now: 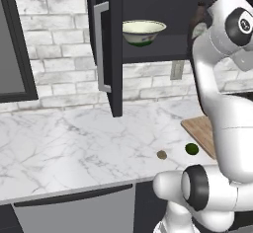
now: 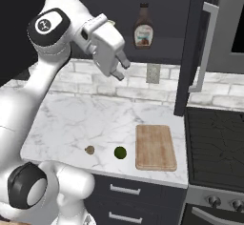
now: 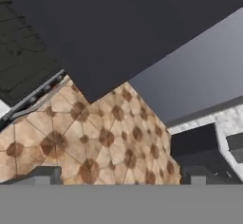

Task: Open the cabinet. Place the bowl and condiment on the counter. Then place the lime and garlic on the cutting board.

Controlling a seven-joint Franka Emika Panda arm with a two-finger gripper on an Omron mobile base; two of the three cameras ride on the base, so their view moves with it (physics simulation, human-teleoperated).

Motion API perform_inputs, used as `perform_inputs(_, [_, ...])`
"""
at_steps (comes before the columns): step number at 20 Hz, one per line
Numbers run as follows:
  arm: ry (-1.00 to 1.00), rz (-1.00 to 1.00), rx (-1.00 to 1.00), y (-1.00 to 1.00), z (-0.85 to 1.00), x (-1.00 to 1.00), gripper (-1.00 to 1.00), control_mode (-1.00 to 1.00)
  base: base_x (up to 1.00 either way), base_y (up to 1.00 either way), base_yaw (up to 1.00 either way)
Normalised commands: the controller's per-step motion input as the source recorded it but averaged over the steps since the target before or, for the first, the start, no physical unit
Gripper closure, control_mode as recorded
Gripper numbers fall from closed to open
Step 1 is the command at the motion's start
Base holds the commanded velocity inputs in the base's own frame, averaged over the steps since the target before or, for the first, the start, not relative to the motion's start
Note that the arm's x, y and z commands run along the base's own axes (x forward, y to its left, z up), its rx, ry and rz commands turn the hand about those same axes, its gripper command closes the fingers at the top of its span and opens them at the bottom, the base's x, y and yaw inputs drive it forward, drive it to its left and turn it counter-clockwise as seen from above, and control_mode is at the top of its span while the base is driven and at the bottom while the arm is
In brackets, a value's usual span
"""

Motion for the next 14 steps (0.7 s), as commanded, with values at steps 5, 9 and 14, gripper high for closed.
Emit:
perform_inputs(5, [-0.27, 0.00, 0.23, 0.03, -0.04, 0.00, -1.00, -1.00, 0.00, 0.00, 0.00])
perform_inputs(9, [-0.31, 0.00, 0.07, 0.15, -0.30, 0.00, -1.00, -1.00, 0.00, 0.00, 0.00])
perform_inputs(14, [-0.40, 0.00, 0.00, 0.34, -0.53, 0.00, -1.00, -1.00, 0.00, 0.00, 0.00])
